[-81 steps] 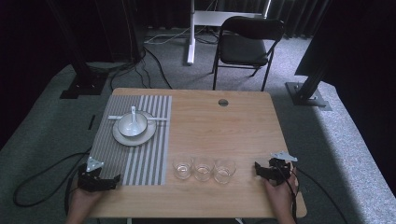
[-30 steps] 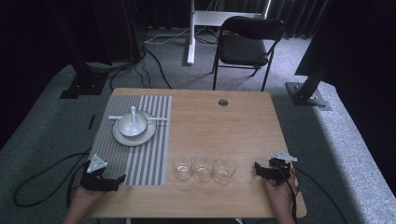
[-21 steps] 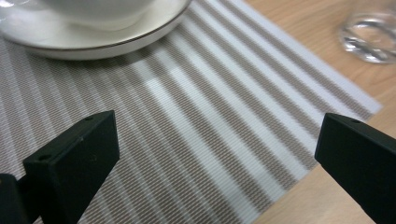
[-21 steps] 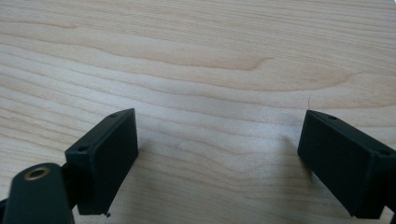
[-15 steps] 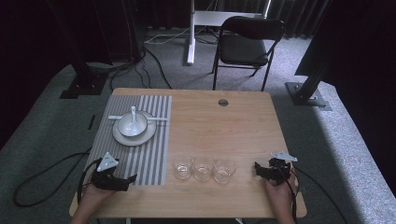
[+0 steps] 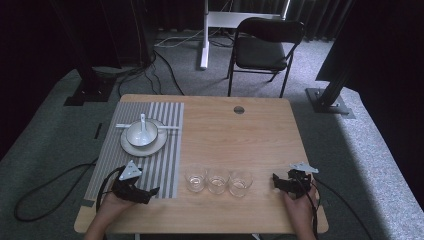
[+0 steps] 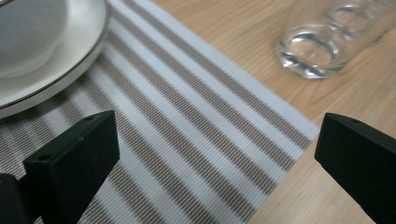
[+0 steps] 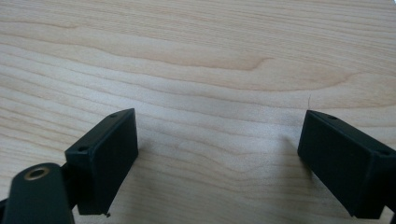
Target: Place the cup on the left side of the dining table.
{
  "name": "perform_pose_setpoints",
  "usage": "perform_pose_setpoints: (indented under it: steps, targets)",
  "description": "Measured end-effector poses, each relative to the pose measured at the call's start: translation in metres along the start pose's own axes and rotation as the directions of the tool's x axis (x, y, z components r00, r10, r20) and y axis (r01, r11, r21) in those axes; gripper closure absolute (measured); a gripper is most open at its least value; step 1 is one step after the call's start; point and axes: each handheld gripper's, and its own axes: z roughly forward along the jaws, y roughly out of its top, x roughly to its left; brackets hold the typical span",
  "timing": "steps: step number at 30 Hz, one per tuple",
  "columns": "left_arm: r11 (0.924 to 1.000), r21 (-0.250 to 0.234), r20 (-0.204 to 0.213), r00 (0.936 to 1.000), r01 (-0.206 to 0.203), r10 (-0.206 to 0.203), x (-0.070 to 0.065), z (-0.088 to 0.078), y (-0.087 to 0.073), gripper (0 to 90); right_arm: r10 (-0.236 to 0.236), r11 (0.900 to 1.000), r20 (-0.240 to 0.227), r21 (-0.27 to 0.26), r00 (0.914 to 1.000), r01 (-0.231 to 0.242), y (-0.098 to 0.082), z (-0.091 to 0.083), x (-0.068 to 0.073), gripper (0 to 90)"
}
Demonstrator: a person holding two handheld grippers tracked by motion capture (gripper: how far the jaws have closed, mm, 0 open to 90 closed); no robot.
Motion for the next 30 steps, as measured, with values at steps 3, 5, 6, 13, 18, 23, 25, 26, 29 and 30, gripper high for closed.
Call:
perform_pose_setpoints:
  steps: [3,5,6,13,18,23,25,26,29,30]
  targets:
    - [0.9999,-0.010,0.016,0.9998,-0.008,0.008,-0.003,0.003,0.005,0.4,0.000,1.000,0.000,0.000,1.0000,0.000,0.000,0.000,0.000,11.7]
    - [0.9997,-0.020,0.020,0.9997,-0.015,0.015,-0.005,0.003,0.007,0.4,0.000,1.000,0.000,0.000,1.0000,0.000,0.000,0.000,0.000,11.7]
    - [0.9997,-0.020,0.020,0.9997,-0.015,0.015,-0.005,0.003,0.007,0.4,0.000,1.000,0.000,0.000,1.0000,0.000,0.000,0.000,0.000,11.7]
    - [0.9976,-0.059,0.063,0.9972,-0.036,0.039,-0.013,0.006,0.019,0.4,0.000,1.000,0.000,0.000,1.0000,0.000,0.000,0.000,0.000,11.7]
    - [0.9969,-0.060,0.075,0.9956,-0.052,0.056,-0.018,0.013,0.025,0.4,0.000,1.000,0.000,0.000,1.0000,0.000,0.000,0.000,0.000,11.7]
    - [0.9957,-0.065,0.086,0.9937,-0.066,0.072,-0.023,0.016,0.031,0.4,0.001,1.000,0.000,0.000,1.0000,-0.001,0.000,0.000,0.000,11.7]
    - [0.9949,-0.066,0.095,0.9920,-0.076,0.083,-0.024,0.017,0.034,0.5,0.001,1.000,0.000,0.000,1.0000,-0.001,0.000,0.000,0.000,11.7]
    - [0.9946,-0.069,0.094,0.9920,-0.077,0.084,-0.025,0.017,0.036,0.4,0.001,1.000,0.000,0.000,1.0000,-0.001,0.000,0.000,0.000,11.7]
    - [0.9932,-0.071,0.101,0.9899,-0.092,0.099,-0.028,0.018,0.040,0.5,0.000,1.000,0.000,0.000,1.0000,0.000,0.000,0.000,0.000,11.7]
    - [0.9931,-0.072,0.110,0.9889,-0.092,0.100,-0.029,0.018,0.042,0.5,0.001,1.000,0.000,0.000,1.0000,-0.001,0.000,0.000,0.000,11.7]
